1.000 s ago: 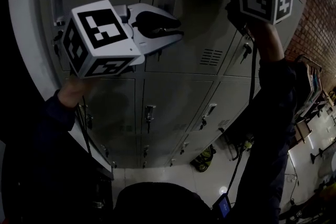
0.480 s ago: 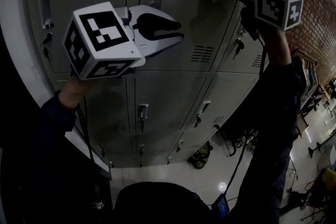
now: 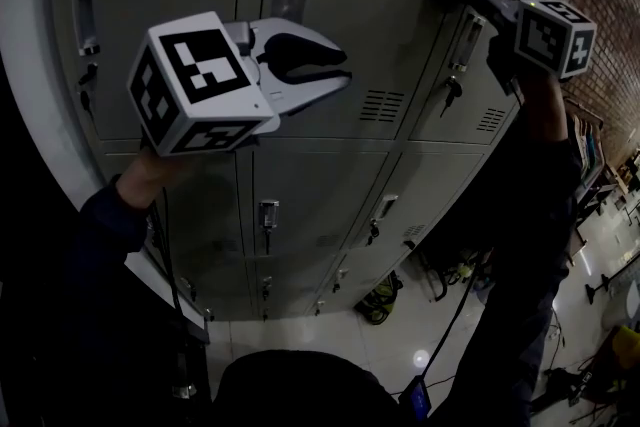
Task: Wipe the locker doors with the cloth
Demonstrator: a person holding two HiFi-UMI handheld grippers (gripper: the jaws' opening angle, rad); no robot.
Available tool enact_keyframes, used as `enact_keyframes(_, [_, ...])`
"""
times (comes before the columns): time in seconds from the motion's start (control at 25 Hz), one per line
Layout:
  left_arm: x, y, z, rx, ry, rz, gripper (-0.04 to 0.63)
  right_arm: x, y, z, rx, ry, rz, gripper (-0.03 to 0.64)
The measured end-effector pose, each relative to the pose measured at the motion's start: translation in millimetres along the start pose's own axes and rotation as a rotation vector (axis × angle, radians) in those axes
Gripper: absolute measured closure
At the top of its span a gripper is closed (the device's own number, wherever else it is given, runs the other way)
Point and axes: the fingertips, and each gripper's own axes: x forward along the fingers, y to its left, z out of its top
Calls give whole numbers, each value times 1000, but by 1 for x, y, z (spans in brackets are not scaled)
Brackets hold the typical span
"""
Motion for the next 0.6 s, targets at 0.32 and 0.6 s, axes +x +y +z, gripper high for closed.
enact_keyframes(0.32, [-8,-3,-5,-12,17,16,538,0,17,10,-35,-29,-14,494])
enact_keyframes(0.6, [-26,-4,-4,-17,21,47,538,29,92,43,-33,-92,150,494])
